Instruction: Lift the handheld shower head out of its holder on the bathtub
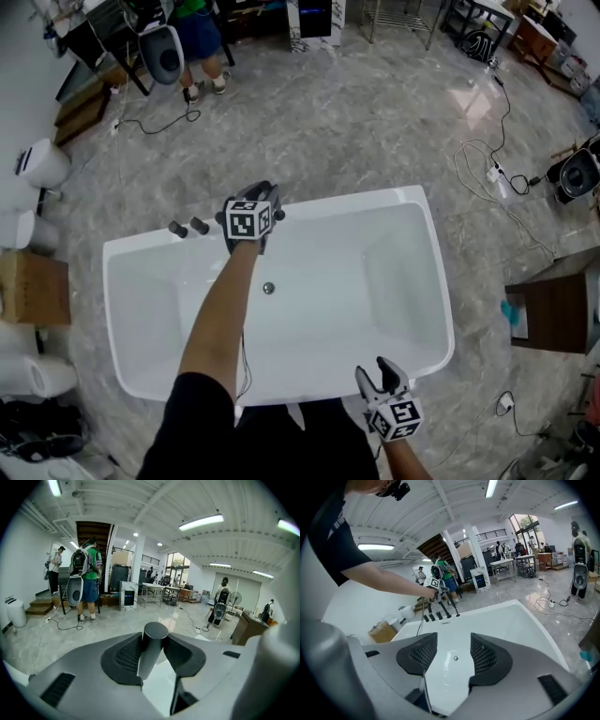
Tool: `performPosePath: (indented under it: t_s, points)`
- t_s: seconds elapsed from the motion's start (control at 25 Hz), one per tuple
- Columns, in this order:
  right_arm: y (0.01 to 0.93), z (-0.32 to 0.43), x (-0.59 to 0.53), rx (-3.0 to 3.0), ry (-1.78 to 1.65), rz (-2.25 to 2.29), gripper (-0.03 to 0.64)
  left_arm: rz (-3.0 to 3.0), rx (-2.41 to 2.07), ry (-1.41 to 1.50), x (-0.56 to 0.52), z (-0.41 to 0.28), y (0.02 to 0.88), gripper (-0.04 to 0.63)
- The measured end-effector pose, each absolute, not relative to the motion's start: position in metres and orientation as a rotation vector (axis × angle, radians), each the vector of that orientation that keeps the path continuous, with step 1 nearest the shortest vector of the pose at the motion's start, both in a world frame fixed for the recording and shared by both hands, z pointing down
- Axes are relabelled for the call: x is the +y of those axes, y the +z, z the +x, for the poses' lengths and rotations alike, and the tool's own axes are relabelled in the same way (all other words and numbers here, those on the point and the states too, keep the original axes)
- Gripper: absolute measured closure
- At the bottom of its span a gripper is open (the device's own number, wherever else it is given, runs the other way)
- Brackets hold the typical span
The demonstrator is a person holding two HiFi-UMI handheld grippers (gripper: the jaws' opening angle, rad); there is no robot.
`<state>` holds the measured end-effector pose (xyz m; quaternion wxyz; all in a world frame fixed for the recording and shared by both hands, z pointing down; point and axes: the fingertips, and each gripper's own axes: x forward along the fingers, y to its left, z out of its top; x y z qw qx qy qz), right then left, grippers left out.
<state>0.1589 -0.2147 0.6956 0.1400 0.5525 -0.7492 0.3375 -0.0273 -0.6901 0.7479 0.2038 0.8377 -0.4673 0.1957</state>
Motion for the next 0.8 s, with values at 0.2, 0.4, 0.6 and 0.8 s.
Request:
performPosePath:
  t_s: [0.2,0.4,0.6,0.8]
  points:
    - [0.688,0.173,-0.201,-2.158,0.966,1.615,0.405,2.361,-1.333,0.531,-0.690,-0.026,0.708,0.462]
    - [0.669,0.175,-0.200,-2.163,0.939,1.629,0.405,2.385,-1.335,0.534,-0.685,-0.032,0.670,0.462]
    - [0.648,0.166,-0.197,-2.189,0.927,1.626,0.405,2.394,-1.338,0.548,-0.673,-0.037,0.647,0.462]
    - [0.628,0.156,-0.190,-2.227,0.903,1.600,0.405,2.395,-1.369,0.519,-0.669,-0.046,0.616,0.462]
